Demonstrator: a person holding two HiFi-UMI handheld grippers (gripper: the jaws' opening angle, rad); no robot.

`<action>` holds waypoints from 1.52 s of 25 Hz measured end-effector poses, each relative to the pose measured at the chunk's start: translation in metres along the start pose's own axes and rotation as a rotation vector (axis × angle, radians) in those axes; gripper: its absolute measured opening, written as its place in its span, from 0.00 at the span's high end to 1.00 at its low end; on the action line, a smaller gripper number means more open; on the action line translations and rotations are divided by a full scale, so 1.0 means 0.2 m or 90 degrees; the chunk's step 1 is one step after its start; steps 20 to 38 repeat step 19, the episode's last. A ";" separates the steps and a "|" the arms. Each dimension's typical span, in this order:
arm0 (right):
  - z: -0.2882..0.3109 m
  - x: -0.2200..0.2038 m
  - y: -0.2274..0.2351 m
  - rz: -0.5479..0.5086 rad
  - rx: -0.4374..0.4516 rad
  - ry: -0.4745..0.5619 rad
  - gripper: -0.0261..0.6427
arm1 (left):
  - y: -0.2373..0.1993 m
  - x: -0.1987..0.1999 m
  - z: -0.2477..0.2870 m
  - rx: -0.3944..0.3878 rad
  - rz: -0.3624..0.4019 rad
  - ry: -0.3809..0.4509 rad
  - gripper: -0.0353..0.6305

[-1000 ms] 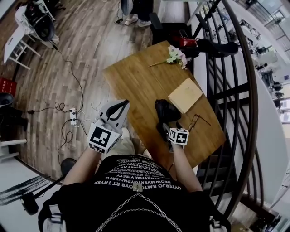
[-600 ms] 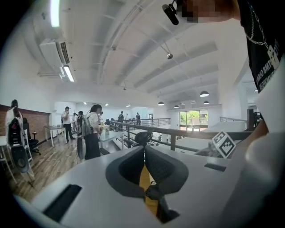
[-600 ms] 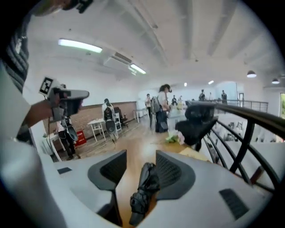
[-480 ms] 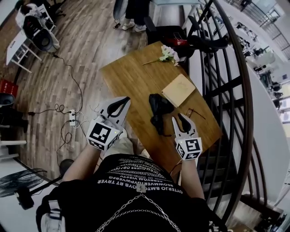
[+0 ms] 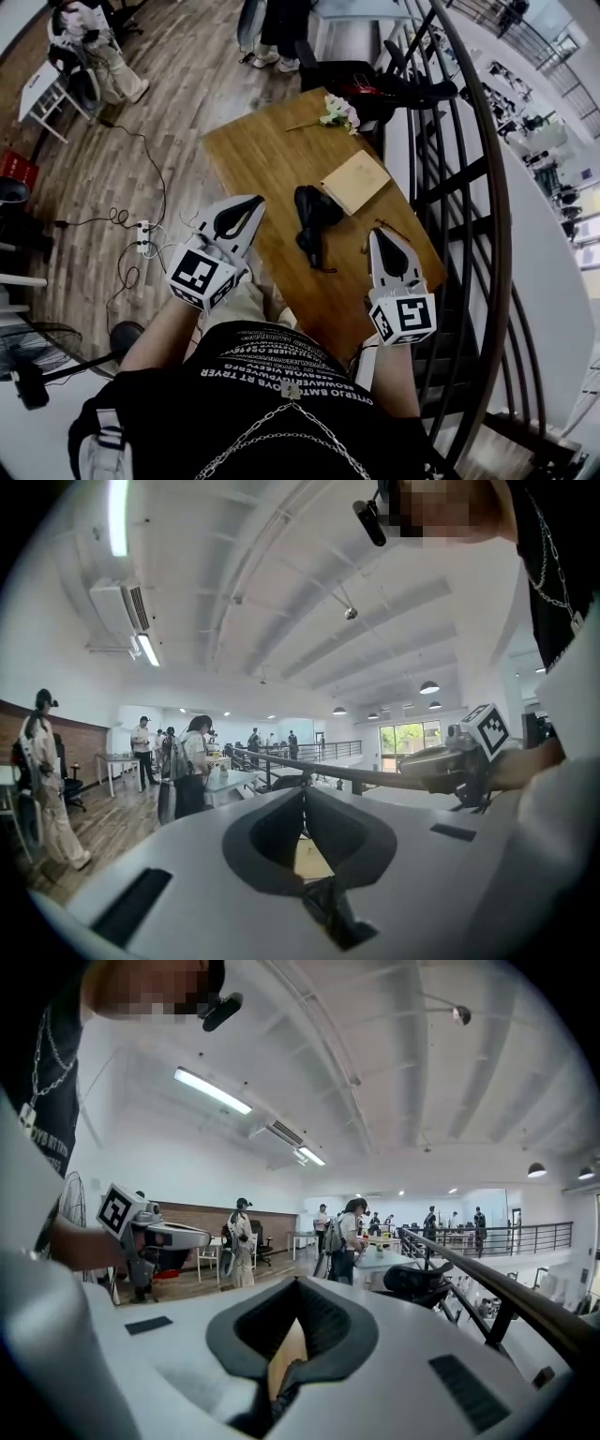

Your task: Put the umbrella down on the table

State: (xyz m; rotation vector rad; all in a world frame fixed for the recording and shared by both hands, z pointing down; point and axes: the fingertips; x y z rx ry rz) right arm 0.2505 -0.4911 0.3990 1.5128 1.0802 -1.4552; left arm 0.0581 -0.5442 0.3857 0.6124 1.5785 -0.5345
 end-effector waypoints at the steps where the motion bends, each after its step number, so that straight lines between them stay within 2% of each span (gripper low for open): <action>1: -0.02 0.02 0.00 -0.004 0.000 0.004 0.94 | 0.01 0.01 -0.01 0.008 0.003 0.004 0.90; 5: -0.06 0.05 -0.01 -0.015 0.001 0.017 0.94 | 0.04 0.07 -0.05 0.054 0.016 0.026 0.90; 7: -0.07 0.06 -0.03 -0.005 0.003 0.020 0.94 | 0.06 0.11 -0.06 0.062 0.024 0.034 0.90; 19: -0.05 0.04 -0.07 0.025 0.027 0.028 0.94 | 0.16 0.12 -0.10 0.033 0.054 0.012 0.90; 38: -0.05 0.04 -0.07 0.025 0.027 0.028 0.94 | 0.16 0.12 -0.10 0.033 0.054 0.012 0.90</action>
Point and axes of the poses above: the fingertips, and each gripper's own axes: z forward along the fingers, y to its right, x out of its top, and after that the axes turned 14 degrees about y, right-handed
